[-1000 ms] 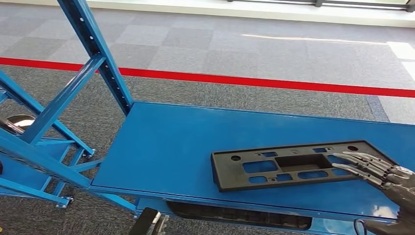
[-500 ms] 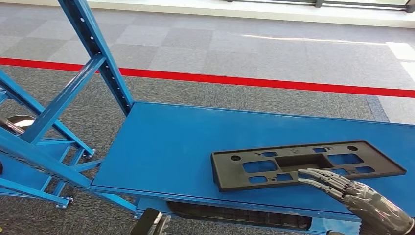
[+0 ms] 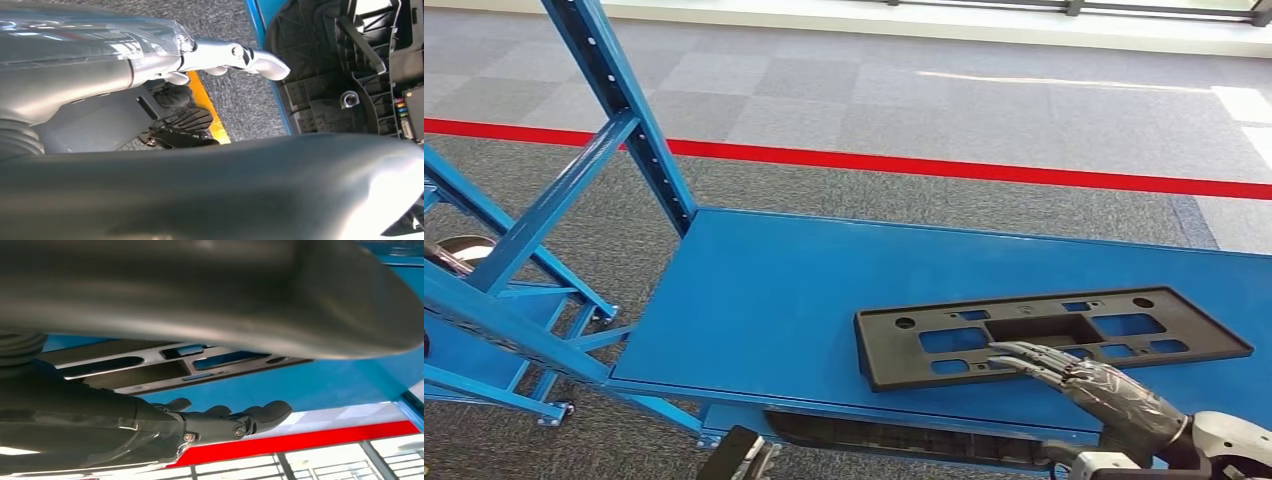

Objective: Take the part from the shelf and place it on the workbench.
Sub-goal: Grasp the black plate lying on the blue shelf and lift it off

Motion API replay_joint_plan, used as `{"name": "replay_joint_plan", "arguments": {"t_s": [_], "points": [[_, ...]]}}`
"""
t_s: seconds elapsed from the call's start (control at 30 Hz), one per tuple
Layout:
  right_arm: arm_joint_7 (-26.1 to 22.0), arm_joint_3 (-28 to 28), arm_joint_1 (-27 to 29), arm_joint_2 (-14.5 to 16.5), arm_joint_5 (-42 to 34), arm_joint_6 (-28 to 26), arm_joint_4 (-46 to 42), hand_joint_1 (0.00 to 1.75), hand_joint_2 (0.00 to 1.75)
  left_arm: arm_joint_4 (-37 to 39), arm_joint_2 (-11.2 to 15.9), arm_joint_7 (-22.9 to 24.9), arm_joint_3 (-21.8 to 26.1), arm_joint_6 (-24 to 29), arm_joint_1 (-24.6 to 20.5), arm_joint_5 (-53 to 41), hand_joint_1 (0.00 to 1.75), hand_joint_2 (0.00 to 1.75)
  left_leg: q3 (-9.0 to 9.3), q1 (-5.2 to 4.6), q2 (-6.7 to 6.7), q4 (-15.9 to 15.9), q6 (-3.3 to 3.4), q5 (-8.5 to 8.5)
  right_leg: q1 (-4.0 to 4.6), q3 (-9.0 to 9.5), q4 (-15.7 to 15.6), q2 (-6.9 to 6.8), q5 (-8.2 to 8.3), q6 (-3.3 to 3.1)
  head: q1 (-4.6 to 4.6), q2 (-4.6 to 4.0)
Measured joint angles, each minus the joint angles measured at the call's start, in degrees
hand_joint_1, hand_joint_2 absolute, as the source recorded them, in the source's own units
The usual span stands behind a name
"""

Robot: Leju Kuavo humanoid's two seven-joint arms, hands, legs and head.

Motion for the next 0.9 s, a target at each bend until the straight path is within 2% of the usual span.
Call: {"name": "replay_joint_plan", "arguments": {"t_s": [0.3,0.43,0.9], "points": [[-0.95,5.98,-8.77,3.97,1.73,0.48,8.49,0.00,0.00,0.02,-0.06,-0.07,-0.25,-0.40,-0.02,-0.32,0.00,0.00,0.00,0.00,-0.01,0.00,0.00,0.00,0.00,0.02,0.01,-0.02,0.00,0.00,0.00,0.00],[-1.03,7.22,-10.38,4.80,2.85,-0.37,10.11,0.00,1.75,0.04,-0.07,-0.15,-0.28,-0.40,-0.01,-0.51,0.00,0.00,-0.01,0.00,-0.01,0.00,0.00,0.00,0.00,0.02,0.01,-0.02,0.00,0.00,0.00,0.00],[-1.02,9.97,-14.82,7.15,5.28,-4.04,15.34,0.00,1.75,0.44,-0.07,-0.18,-0.30,-0.40,-0.02,-0.99,0.00,0.00,0.00,0.00,-0.02,0.00,0.00,0.00,0.00,0.04,0.01,-0.03,0.00,0.00,0.01,-0.01]]}}
